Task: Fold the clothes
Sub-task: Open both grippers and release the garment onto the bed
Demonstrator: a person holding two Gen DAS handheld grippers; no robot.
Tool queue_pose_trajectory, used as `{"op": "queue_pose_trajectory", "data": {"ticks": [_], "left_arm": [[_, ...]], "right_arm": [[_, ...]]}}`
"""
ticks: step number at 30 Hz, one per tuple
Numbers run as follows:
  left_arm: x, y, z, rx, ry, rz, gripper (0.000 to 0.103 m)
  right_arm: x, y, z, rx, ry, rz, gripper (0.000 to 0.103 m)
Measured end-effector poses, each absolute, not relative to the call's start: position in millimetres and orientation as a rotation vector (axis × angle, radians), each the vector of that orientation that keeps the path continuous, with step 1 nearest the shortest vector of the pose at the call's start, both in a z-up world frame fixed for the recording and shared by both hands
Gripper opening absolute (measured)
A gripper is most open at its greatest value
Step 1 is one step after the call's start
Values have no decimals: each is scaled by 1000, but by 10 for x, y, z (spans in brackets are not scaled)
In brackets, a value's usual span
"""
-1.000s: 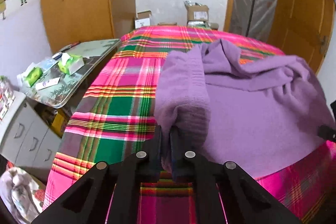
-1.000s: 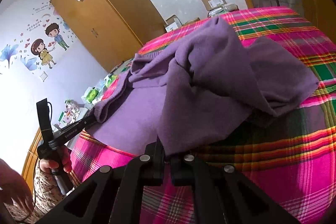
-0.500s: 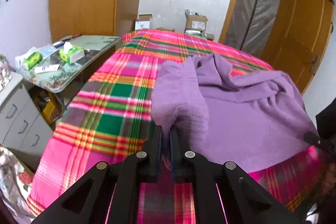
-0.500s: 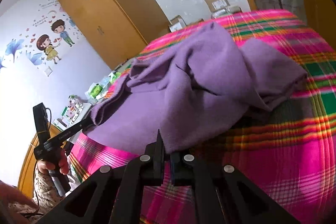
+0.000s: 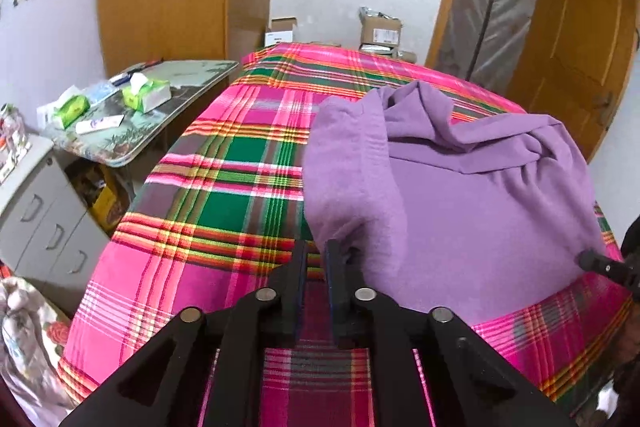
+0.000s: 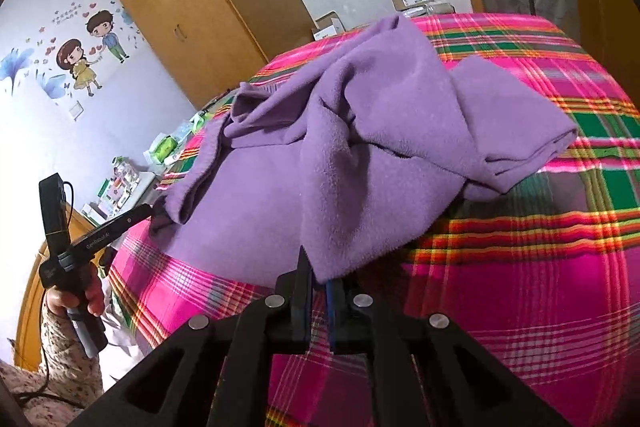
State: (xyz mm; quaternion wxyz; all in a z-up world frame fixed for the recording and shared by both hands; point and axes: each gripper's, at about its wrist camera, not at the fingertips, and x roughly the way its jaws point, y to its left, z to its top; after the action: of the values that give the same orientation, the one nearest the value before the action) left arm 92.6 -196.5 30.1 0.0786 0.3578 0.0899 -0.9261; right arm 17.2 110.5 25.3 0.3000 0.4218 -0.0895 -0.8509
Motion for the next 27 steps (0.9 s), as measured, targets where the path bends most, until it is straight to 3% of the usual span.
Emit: {"op": "queue_pose_trajectory", "data": {"ticks": [7,16,20,27], "left_arm": [[911,-1794,511,1033,143,-2856,46],[592,-1580,575,1092,12,-2909,47],[400,-1528,555,1133,-45,-2889,47],[51,-1477,543,1178,-105,-2878,47]], "right_arm": [[358,1152,393,1103,-143,-2238,8],[519,1054,774,967,-3,-2194,14],[399,869,905,914,83,-2211,30],[-77,482,952,887,163,-2211,42]]}}
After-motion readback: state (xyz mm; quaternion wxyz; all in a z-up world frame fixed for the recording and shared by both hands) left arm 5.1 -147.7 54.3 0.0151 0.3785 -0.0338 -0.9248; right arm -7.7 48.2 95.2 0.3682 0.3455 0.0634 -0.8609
